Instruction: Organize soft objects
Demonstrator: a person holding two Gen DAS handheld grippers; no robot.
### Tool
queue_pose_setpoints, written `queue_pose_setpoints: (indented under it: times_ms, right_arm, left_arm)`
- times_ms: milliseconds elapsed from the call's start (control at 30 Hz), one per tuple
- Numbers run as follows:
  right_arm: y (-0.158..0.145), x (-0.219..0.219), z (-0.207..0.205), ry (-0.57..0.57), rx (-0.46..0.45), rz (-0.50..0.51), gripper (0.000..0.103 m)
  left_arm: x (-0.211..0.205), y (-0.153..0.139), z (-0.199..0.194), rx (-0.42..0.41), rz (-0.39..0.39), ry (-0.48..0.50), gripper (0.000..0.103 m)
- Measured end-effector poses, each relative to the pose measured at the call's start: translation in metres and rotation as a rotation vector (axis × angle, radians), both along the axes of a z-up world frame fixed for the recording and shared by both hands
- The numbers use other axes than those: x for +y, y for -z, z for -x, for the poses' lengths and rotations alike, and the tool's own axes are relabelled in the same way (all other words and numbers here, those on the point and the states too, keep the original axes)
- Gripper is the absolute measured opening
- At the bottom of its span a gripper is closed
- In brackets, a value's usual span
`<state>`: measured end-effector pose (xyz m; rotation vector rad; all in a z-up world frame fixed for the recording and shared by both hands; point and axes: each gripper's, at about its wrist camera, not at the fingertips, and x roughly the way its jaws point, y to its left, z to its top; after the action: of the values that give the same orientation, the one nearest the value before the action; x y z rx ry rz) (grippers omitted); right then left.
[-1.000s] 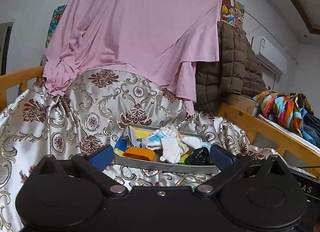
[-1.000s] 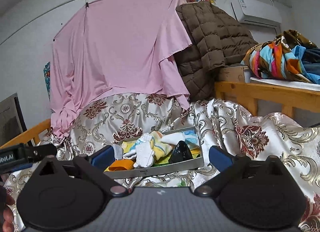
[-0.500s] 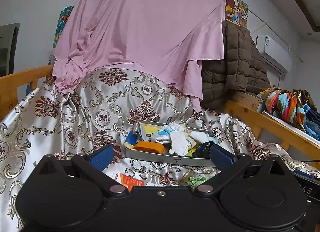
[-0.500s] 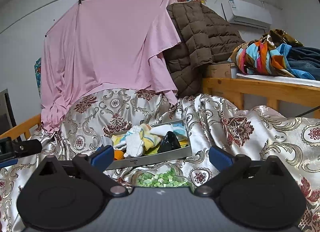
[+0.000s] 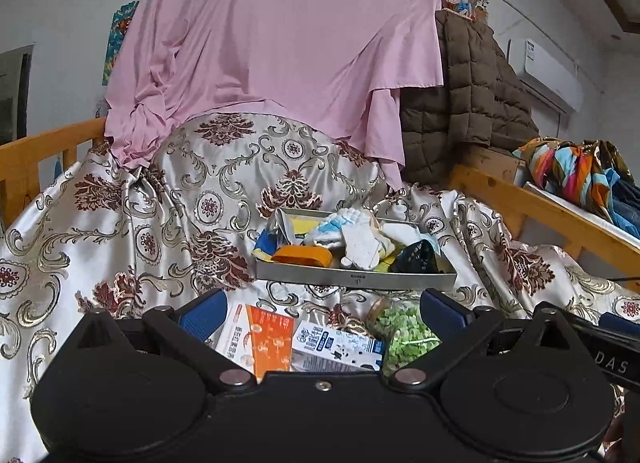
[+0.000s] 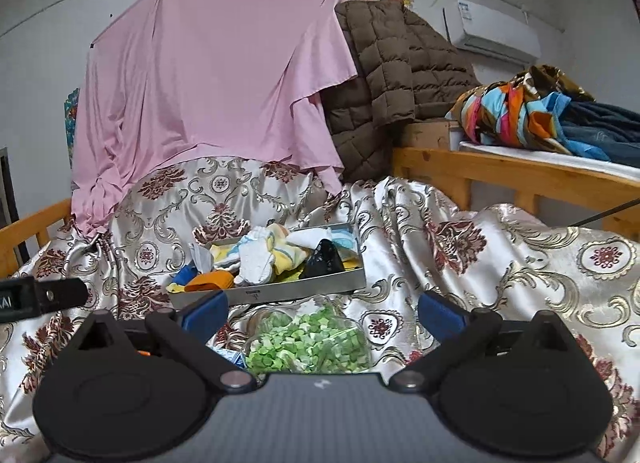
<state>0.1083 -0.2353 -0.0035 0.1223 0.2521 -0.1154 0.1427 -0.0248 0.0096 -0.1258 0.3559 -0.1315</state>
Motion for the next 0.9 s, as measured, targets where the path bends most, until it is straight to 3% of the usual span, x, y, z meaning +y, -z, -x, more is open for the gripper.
queue_pose_setpoints:
  times_ms: [267,533,900]
  right_arm:
    - [0.002,-0.002,0.012,0.028,-0.028,0.003,0.103]
    - [0.004,0.003,0.023,0.005,-0.039,0.008,0.103]
    - [0.007,0.005,0.041,0.008,-0.011,-0.058,0.103]
  left_arm:
    - [0.0,0.009,0.013,0.005,-0.023,-0.005,0.102]
    - [0.01,0.013,0.032,-0.006,0.014,-0.041,0.102]
    - [0.016,0.02,0.054,0.01,0.005,-0.069,0.102]
